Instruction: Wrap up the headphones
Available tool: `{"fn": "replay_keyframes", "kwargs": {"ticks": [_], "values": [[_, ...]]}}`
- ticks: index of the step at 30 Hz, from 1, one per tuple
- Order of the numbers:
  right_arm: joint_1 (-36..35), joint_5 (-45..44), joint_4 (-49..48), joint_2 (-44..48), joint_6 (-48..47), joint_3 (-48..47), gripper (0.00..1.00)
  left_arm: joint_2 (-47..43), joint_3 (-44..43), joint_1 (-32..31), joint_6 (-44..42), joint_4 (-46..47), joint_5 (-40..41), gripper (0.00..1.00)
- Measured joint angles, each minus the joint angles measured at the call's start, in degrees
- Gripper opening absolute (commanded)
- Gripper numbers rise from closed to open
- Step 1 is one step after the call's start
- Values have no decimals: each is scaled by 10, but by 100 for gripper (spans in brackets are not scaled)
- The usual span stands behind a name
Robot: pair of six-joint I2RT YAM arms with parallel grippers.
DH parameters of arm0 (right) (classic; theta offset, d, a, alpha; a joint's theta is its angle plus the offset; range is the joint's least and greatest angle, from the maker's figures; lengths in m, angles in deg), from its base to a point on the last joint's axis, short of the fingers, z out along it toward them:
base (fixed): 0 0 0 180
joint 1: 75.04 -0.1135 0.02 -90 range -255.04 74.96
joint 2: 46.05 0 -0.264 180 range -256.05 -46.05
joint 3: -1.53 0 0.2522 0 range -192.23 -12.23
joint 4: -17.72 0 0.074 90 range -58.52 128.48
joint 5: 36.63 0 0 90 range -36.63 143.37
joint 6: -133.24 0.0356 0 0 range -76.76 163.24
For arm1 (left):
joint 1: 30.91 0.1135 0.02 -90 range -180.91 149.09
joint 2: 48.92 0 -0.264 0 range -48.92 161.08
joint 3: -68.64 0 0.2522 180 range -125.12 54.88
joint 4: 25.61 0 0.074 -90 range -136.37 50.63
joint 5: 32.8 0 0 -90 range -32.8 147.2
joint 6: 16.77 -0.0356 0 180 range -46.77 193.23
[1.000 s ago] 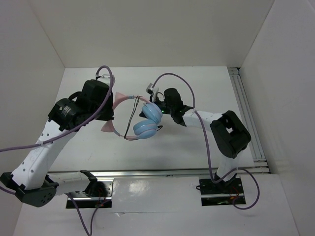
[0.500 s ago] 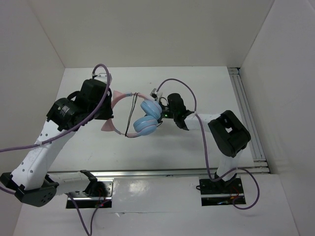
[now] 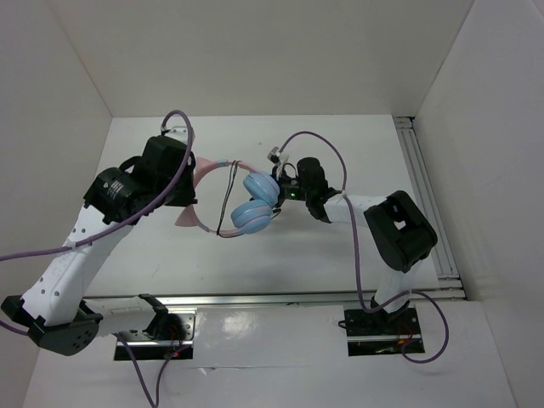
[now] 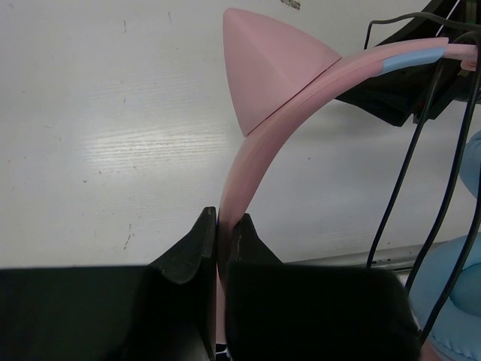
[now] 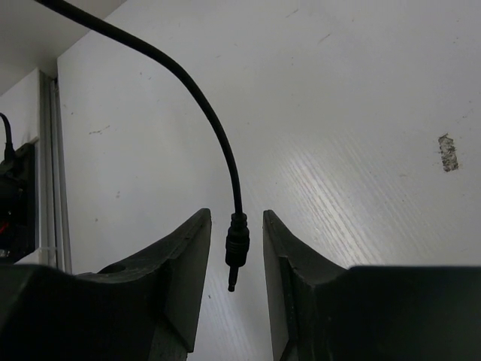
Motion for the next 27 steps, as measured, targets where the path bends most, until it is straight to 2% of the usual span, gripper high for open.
{"fn": "replay_keyframes", "kwargs": {"ticks": [4,13,20,27], "values": [[0,2,-6,0,4,-2,38,0,1,0,0,1,0,0],[7,4,-10,0,10,-15,2,1,27,0,0,6,0,0],[14,3,-35,1,28,-3,1,7,38,10,13,17,0,0],[6,-37,-58,53,77,92,1,15,59,47,59,57,15,0]]}}
